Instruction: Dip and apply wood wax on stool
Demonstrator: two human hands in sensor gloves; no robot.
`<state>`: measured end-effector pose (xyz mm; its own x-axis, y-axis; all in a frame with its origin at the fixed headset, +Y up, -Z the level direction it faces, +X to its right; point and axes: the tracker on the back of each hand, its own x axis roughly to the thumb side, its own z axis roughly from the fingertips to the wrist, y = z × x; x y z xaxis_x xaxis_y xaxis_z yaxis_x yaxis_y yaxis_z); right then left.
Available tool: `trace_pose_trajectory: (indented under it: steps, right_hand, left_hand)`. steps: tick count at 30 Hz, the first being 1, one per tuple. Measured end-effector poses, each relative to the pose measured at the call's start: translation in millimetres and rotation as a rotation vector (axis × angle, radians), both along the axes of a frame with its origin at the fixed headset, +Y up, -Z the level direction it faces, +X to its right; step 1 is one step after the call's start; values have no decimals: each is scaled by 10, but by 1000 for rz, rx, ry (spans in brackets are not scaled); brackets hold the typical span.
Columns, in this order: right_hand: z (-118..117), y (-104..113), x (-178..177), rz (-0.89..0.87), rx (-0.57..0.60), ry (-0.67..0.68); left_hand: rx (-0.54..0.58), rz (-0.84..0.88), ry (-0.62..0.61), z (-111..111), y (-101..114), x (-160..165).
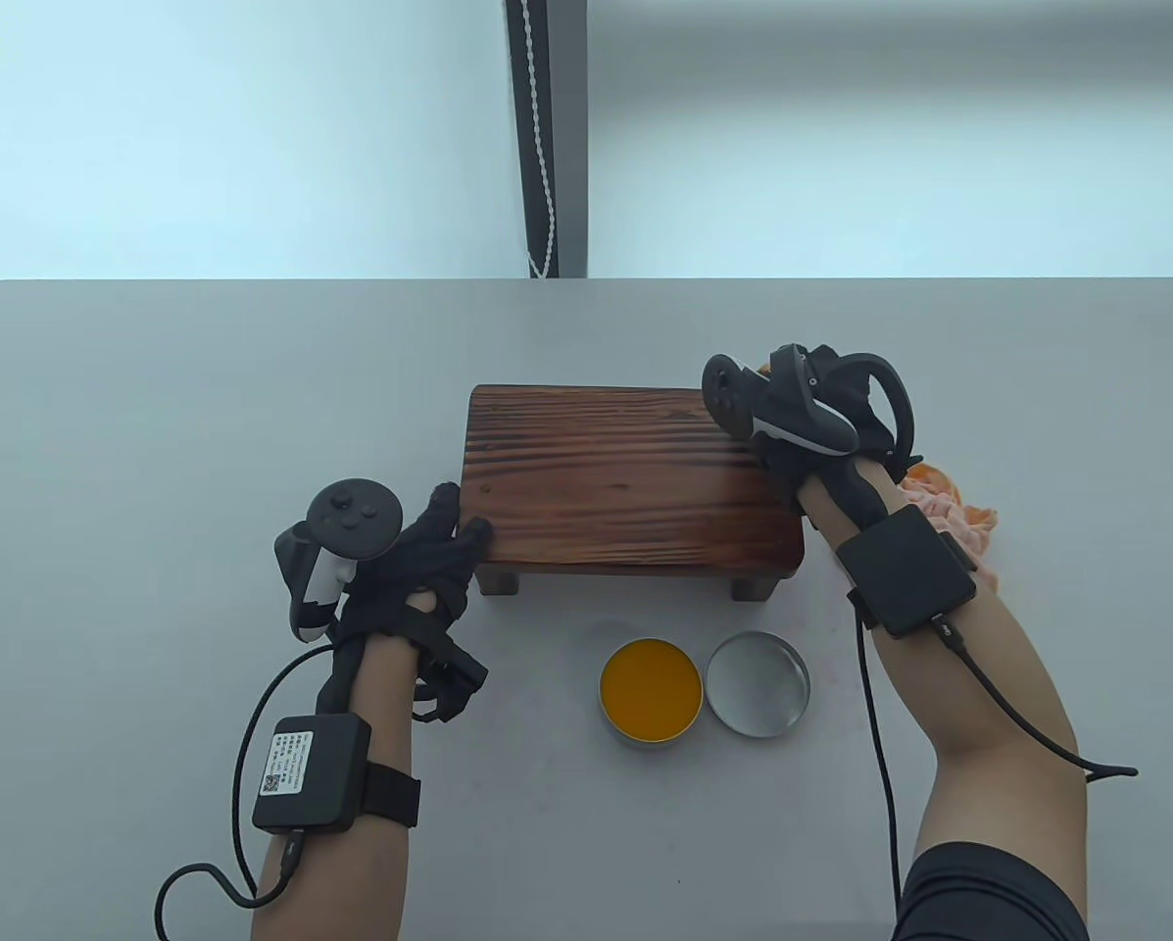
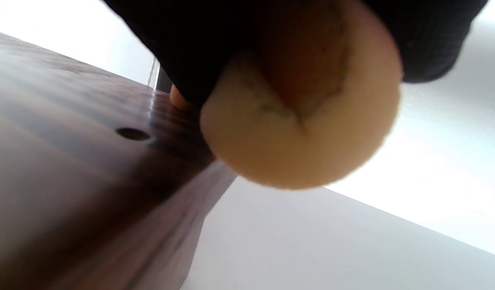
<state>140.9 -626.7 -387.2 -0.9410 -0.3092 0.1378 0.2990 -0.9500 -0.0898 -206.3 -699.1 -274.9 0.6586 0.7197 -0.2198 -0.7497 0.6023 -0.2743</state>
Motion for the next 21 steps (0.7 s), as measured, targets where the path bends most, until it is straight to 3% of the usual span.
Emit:
trace_pose_trajectory:
  steps: [10, 15, 21]
  right_hand:
    - [342, 61, 24, -7, -76, 74]
    - [150, 19, 50, -7, -29, 22]
    - [-22, -41, 371, -53, -36, -91]
  left_hand:
    - [13, 10, 0, 5, -14, 1]
    - [10, -5, -6, 3, -2, 4]
    - [13, -19, -12, 9, 7, 10]
